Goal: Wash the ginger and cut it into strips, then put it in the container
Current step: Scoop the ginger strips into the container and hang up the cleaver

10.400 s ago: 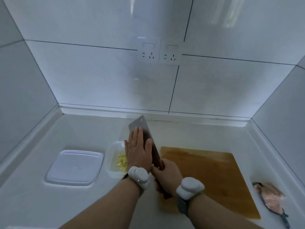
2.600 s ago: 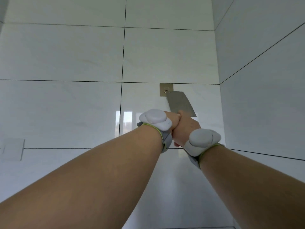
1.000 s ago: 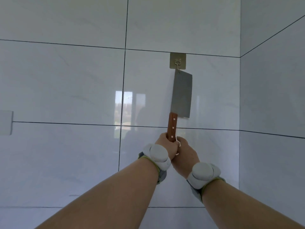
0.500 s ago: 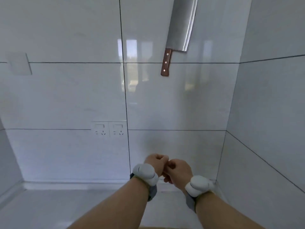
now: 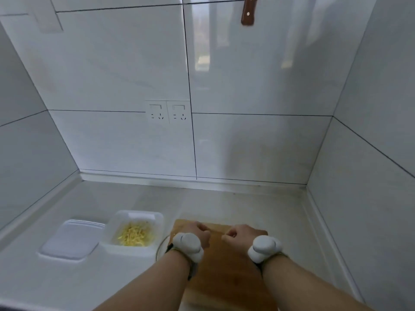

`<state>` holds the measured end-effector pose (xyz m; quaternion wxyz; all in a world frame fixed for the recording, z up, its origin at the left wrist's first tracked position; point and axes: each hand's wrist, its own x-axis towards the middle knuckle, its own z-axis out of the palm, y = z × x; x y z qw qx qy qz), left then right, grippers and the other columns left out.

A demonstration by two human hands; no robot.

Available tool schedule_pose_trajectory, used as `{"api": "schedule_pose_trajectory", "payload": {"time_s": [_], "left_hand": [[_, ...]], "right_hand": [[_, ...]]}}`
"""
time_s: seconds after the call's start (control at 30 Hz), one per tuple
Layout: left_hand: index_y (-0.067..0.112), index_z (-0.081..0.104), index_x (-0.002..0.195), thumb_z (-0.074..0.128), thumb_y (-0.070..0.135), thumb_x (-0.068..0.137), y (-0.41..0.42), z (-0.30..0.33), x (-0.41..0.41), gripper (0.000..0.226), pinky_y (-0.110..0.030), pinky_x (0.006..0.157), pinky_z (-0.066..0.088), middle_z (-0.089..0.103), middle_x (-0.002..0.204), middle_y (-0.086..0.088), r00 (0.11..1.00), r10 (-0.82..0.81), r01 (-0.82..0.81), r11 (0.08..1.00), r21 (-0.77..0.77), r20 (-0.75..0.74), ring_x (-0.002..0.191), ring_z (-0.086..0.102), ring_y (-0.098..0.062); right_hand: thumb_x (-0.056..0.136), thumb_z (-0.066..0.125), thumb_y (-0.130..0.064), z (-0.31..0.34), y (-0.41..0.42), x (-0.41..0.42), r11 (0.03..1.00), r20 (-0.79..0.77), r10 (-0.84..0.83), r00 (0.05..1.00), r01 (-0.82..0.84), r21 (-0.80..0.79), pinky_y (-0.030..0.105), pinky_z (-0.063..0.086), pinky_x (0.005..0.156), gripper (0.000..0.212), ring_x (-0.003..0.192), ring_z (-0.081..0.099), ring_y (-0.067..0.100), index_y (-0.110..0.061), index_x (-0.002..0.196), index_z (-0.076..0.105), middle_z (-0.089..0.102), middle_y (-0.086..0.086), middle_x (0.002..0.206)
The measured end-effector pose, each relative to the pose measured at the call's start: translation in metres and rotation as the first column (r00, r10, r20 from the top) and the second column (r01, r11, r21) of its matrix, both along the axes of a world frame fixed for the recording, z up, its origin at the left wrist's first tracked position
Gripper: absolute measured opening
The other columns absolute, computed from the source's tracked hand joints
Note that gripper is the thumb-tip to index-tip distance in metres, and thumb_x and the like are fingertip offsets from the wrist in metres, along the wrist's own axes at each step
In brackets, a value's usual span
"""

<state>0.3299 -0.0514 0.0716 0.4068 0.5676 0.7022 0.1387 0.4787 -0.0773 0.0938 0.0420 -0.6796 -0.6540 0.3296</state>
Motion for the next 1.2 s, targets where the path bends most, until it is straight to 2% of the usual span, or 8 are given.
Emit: {"api": "schedule_pose_trajectory", "payload": {"time_s": [0.13, 0.23, 0.33, 0.53, 0.83, 1.0, 1.1, 1.2], "left_hand": [[0.012, 0.038, 0.142, 0.043, 0.011, 0.100, -0.004, -0.010, -0.001, 0.042, -0.022, 0.098, 0.036, 0.045, 0.142, -0.005, 0.923, -0.349, 0.324, 0.932, -0.161, -0.164, 0.130, 0.045, -0.019], [0.008, 0.060, 0.117, 0.045, 0.028, 0.100, 0.007, -0.021, 0.001, 0.030, -0.024, 0.074, 0.043, 0.062, 0.114, -0.008, 0.854, -0.440, 0.392, 0.895, -0.214, -0.277, 0.101, 0.059, -0.019], [0.014, 0.064, 0.082, 0.050, 0.049, 0.093, 0.018, -0.016, -0.017, 0.039, -0.024, 0.060, 0.037, 0.059, 0.078, -0.004, 0.862, -0.374, 0.362, 0.927, -0.102, -0.341, 0.069, 0.054, -0.016], [0.021, 0.050, 0.133, 0.060, 0.045, 0.087, 0.042, -0.016, -0.099, 0.053, -0.031, 0.097, 0.044, 0.054, 0.133, -0.007, 0.972, -0.057, 0.069, 0.997, 0.045, -0.229, 0.118, 0.055, -0.024], [0.017, 0.045, 0.136, 0.051, 0.016, 0.090, 0.064, -0.039, -0.283, 0.046, -0.032, 0.101, 0.038, 0.047, 0.137, -0.008, 0.910, 0.348, -0.323, 0.936, 0.144, -0.226, 0.124, 0.048, -0.027], [0.018, 0.061, 0.111, 0.047, 0.023, 0.093, 0.046, -0.061, -0.354, 0.023, -0.023, 0.093, 0.043, 0.060, 0.120, -0.002, 0.839, -0.028, -0.089, 0.979, -0.186, -0.544, 0.116, 0.056, -0.018], [0.017, 0.065, 0.118, 0.054, 0.027, 0.091, 0.045, -0.082, -0.376, 0.031, -0.022, 0.087, 0.046, 0.061, 0.115, -0.001, 0.818, -0.233, 0.091, 0.955, -0.282, -0.526, 0.114, 0.058, -0.019], [0.022, 0.060, 0.121, 0.058, 0.027, 0.090, 0.052, -0.086, -0.382, 0.032, -0.033, 0.102, 0.041, 0.051, 0.129, -0.005, 0.784, -0.319, 0.224, 0.946, -0.236, -0.532, 0.122, 0.049, -0.023]], "right_hand": [[0.101, 0.050, -0.036, -0.014, -0.007, -0.004, 0.997, 0.036, 0.011, 0.999, -0.008, -0.079, 0.028, 0.047, 0.095, 0.040, 0.118, 0.060, 0.022, -0.013, 0.130, 0.064, 0.062, 0.004, 0.134], [0.098, 0.052, -0.027, -0.017, -0.003, -0.019, 0.995, 0.018, -0.019, 1.000, 0.021, -0.094, 0.040, 0.049, 0.100, 0.040, 0.119, 0.059, 0.033, -0.002, 0.128, 0.062, 0.061, 0.016, 0.132], [0.096, 0.054, -0.016, -0.010, 0.008, -0.048, 0.995, -0.041, -0.048, 0.998, 0.044, -0.091, 0.043, 0.048, 0.098, 0.035, 0.116, 0.060, 0.036, -0.002, 0.126, 0.063, 0.063, 0.019, 0.128], [0.093, 0.055, -0.015, -0.001, 0.035, -0.129, 1.000, -0.128, 0.018, 0.992, -0.018, -0.001, 0.033, 0.044, 0.104, 0.050, 0.125, 0.054, 0.023, -0.020, 0.142, 0.048, 0.054, 0.004, 0.141], [0.099, 0.046, -0.018, -0.033, 0.059, -0.309, 0.979, -0.164, 0.198, 0.966, -0.187, 0.077, 0.023, 0.038, 0.105, 0.041, 0.123, 0.054, 0.016, -0.025, 0.140, 0.050, 0.057, -0.002, 0.136], [0.101, 0.043, -0.020, -0.057, 0.063, -0.377, 0.942, -0.102, 0.331, 0.938, -0.335, -0.028, 0.026, 0.032, 0.109, 0.044, 0.133, 0.046, 0.020, -0.020, 0.144, 0.044, 0.049, 0.002, 0.145], [0.100, 0.044, -0.025, -0.066, 0.072, -0.399, 0.929, -0.028, 0.348, 0.937, -0.348, -0.125, 0.032, 0.036, 0.110, 0.046, 0.133, 0.047, 0.022, -0.020, 0.146, 0.042, 0.048, 0.003, 0.146], [0.099, 0.047, -0.027, -0.073, 0.082, -0.411, 0.921, 0.030, 0.357, 0.934, -0.347, -0.178, 0.030, 0.037, 0.106, 0.048, 0.131, 0.049, 0.022, -0.019, 0.146, 0.042, 0.050, 0.003, 0.145]]}}
